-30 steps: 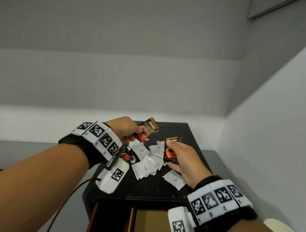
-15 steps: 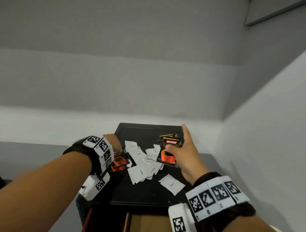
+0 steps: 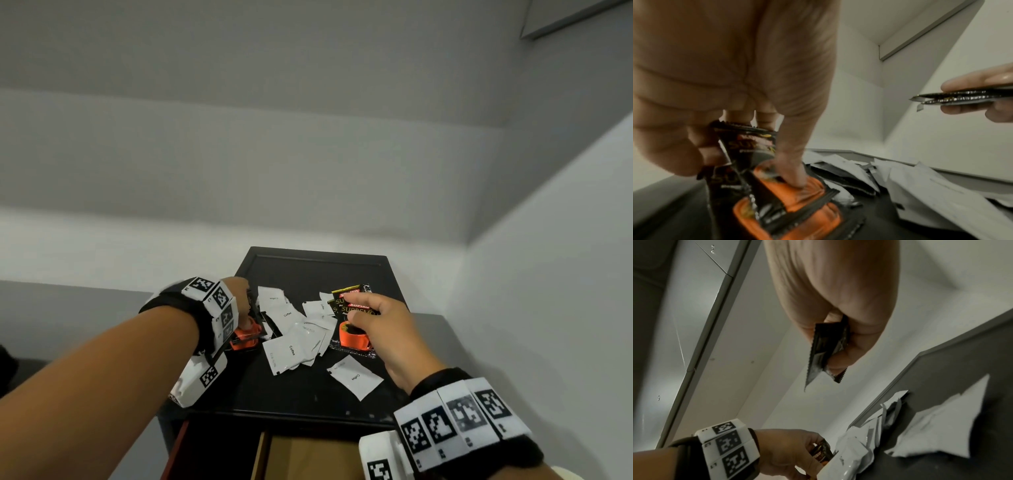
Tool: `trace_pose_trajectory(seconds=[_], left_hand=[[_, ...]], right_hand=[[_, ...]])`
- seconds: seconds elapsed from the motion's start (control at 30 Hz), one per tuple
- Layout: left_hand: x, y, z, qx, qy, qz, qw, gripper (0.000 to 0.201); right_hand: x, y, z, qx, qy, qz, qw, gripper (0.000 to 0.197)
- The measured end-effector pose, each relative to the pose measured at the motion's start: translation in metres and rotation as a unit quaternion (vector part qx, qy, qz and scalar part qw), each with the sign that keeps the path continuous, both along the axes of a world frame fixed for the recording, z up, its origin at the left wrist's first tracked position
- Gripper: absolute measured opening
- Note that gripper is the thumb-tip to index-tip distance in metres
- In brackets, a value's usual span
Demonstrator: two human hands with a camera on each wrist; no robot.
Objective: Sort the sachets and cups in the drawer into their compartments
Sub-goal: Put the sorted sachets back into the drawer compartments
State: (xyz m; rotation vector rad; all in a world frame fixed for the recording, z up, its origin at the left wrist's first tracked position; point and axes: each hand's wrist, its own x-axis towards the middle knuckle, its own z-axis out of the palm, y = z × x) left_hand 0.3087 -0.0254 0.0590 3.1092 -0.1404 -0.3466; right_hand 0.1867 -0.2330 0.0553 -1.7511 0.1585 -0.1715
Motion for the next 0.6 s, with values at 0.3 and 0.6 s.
trace_pose_trajectory(seconds=[0.3, 0.6], left_hand=[[-0.019, 0.017, 0.031, -0.132, 0.003, -0.004, 0.991, 0.04], [-0.06, -0.035, 0.081, -0.48, 0.14, -0.107, 0.859, 0.019]], right_hand=[[-0.006, 0.006, 0.002, -0.015, 0.016, -0.009, 1.0, 0.028], [-0.003, 0.041, 0.017, 0.001, -0.034, 0.047, 0.998, 0.006]])
